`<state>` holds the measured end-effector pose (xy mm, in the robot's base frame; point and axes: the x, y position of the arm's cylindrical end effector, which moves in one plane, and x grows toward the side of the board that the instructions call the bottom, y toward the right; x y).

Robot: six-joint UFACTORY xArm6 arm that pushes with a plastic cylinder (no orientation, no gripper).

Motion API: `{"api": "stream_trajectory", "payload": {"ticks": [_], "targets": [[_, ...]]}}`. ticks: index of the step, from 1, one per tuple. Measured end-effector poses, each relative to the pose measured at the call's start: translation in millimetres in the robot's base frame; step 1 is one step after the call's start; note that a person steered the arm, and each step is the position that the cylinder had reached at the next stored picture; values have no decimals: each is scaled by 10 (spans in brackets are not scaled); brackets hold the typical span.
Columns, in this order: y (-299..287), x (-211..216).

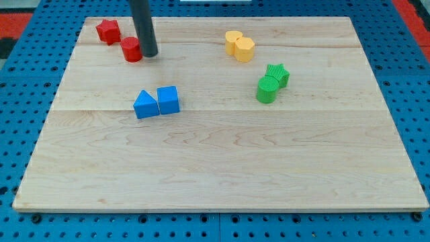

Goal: Move the blue cube close to the red circle

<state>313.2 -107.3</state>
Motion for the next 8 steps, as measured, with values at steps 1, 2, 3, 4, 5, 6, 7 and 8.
{"api": "stream_trajectory", "payload": {"ticks": [1,2,3,4,5,6,7,8], "targets": [[813,615],[1040,1333],[751,1276],[192,1066],[-243,980],[-212,1296],[-377,1388],[-691,1226]]}}
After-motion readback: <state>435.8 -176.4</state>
